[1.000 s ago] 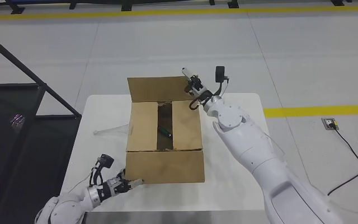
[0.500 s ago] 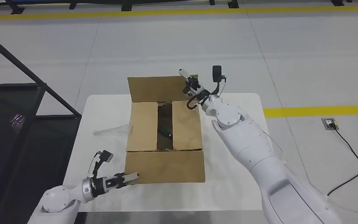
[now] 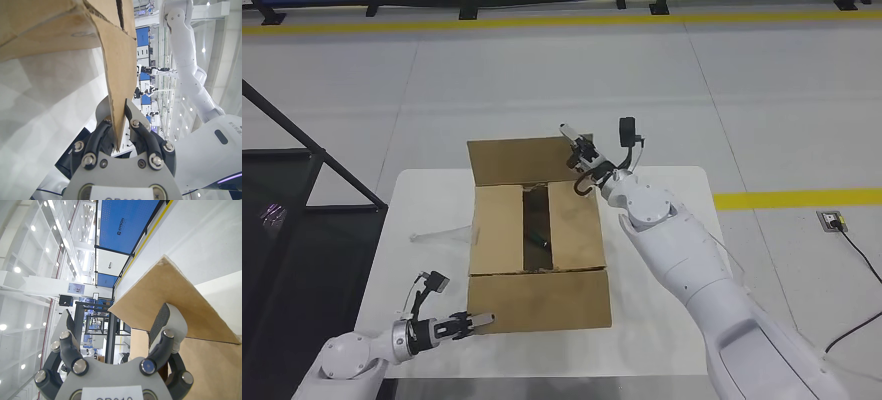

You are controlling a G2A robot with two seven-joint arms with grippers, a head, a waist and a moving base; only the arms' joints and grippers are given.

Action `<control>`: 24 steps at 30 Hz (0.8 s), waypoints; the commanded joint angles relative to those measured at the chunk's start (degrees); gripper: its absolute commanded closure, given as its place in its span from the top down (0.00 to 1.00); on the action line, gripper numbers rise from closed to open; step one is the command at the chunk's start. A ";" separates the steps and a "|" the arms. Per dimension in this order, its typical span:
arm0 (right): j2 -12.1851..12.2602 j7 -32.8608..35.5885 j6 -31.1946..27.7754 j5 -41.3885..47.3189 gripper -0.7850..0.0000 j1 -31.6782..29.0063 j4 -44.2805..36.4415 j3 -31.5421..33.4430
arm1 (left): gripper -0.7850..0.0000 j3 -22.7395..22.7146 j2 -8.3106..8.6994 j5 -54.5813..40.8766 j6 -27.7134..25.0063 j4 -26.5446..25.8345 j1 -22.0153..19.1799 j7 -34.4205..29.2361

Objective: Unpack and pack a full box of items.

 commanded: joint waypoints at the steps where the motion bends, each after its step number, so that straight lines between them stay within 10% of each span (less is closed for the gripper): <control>1: -0.16 0.09 0.13 -0.27 1.00 0.12 0.11 0.19 | 0.00 0.32 0.49 -0.50 -0.08 -0.77 0.37 0.08; 24: -2.54 3.27 5.43 -1.42 1.00 2.54 4.03 2.32 | 0.00 4.27 7.62 -2.76 -1.86 1.30 2.28 1.85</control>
